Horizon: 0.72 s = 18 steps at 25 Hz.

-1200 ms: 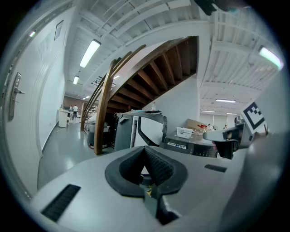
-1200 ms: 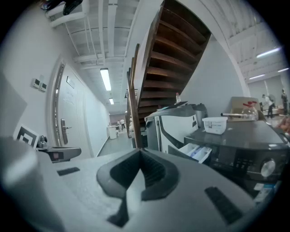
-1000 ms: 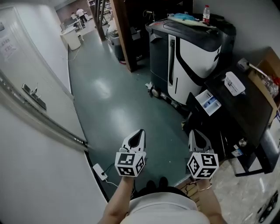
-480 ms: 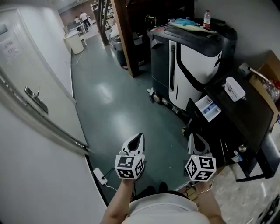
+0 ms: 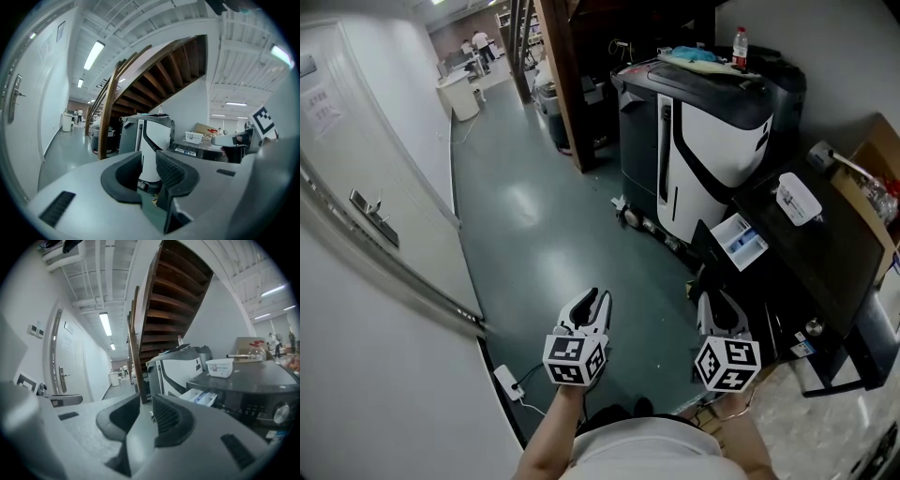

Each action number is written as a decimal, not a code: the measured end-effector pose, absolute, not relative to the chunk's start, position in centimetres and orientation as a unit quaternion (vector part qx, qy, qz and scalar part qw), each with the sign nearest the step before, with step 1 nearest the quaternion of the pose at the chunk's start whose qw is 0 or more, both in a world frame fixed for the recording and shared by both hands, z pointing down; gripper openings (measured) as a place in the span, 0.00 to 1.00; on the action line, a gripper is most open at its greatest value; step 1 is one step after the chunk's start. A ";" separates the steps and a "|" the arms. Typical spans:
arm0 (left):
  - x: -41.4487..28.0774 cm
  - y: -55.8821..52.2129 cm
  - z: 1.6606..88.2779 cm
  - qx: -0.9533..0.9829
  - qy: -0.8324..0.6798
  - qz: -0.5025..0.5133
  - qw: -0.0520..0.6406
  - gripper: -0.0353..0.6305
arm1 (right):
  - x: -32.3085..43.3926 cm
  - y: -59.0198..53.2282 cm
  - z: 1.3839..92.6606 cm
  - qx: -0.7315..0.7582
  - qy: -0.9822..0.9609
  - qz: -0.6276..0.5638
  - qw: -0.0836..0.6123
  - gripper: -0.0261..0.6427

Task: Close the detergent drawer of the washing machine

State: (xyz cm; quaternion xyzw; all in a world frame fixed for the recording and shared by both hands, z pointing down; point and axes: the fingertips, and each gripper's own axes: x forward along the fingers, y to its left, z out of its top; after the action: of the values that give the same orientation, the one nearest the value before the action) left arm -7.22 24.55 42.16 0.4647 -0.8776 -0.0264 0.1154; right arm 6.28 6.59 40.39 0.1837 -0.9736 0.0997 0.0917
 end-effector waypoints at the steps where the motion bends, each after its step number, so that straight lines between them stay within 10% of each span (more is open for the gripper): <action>1: -7.2 24.3 42.1 0.465 -0.877 -0.028 0.116 0.18 | 6.4 6.3 40.5 0.184 -0.973 0.101 0.093 0.15; 18: -7.6 20.0 42.2 0.485 -0.867 -0.019 0.117 0.22 | 7.3 2.3 41.7 0.228 -0.963 0.098 0.106 0.17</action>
State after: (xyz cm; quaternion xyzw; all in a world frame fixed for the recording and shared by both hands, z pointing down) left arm -7.59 19.99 42.25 0.4848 -0.8666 -0.0194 0.1168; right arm 7.33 2.35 41.70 0.2282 -0.9629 0.0982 0.1057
